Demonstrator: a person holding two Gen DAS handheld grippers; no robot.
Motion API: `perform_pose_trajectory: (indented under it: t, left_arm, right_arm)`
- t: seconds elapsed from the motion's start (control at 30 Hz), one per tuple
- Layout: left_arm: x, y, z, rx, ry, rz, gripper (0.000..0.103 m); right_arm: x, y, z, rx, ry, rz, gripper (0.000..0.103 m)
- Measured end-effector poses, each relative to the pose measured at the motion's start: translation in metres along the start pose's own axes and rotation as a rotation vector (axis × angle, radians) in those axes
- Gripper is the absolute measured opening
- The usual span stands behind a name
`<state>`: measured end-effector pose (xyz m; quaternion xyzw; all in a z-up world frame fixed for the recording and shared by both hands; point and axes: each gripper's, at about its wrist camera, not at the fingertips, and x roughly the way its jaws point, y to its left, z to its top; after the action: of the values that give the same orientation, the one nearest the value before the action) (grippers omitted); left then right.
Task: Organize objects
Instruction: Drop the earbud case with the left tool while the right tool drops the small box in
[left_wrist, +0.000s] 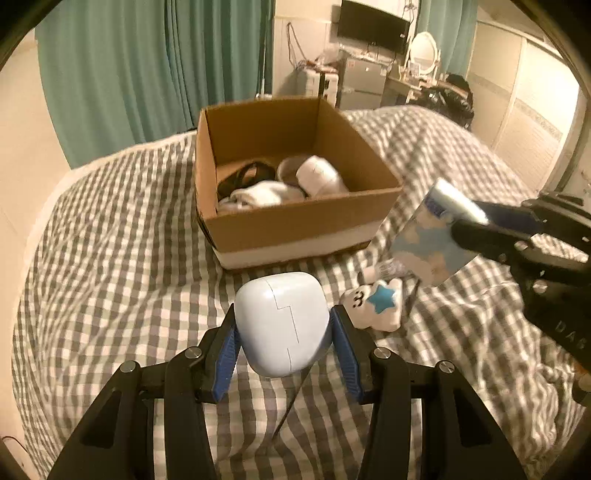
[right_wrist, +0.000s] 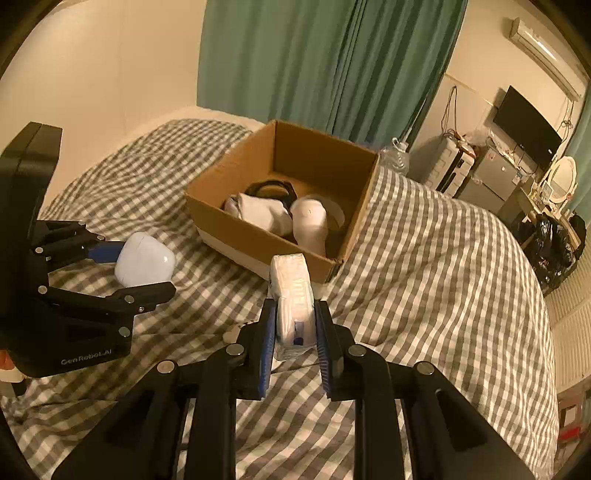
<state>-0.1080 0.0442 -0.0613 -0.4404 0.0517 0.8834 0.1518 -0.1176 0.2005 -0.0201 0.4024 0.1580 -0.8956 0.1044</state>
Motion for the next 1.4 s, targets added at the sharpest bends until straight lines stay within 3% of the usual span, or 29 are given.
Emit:
perform_pose_trajectory:
  t: [0.4, 0.6, 0.7, 0.97, 1.4]
  left_arm:
    - [-0.048, 0.012, 0.033, -0.001, -0.115, -0.004, 0.048]
    - [-0.052, 0.017, 0.061, 0.028, -0.154, 0.026, 0.048]
    - [-0.048, 0.025, 0.079, 0.011, -0.168, 0.007, 0.048]
    - [-0.002, 0.038, 0.128, 0.007, -0.164, 0.017, 0.048]
    - [0.108, 0.055, 0.184, -0.003, -0.098, -0.023, 0.048]
  right_arm:
    - [-0.032, 0.005, 0.024, 0.010, -0.071, 0.003, 0.020]
    - [-0.039, -0.004, 0.047, 0.038, -0.134, -0.001, 0.020]
    - [-0.039, -0.014, 0.065, 0.059, -0.167, -0.002, 0.020]
    - [-0.010, -0.040, 0.113, 0.101, -0.219, -0.015, 0.020]
    - [0.118, -0.075, 0.157, 0.198, -0.157, 0.049, 0.020]
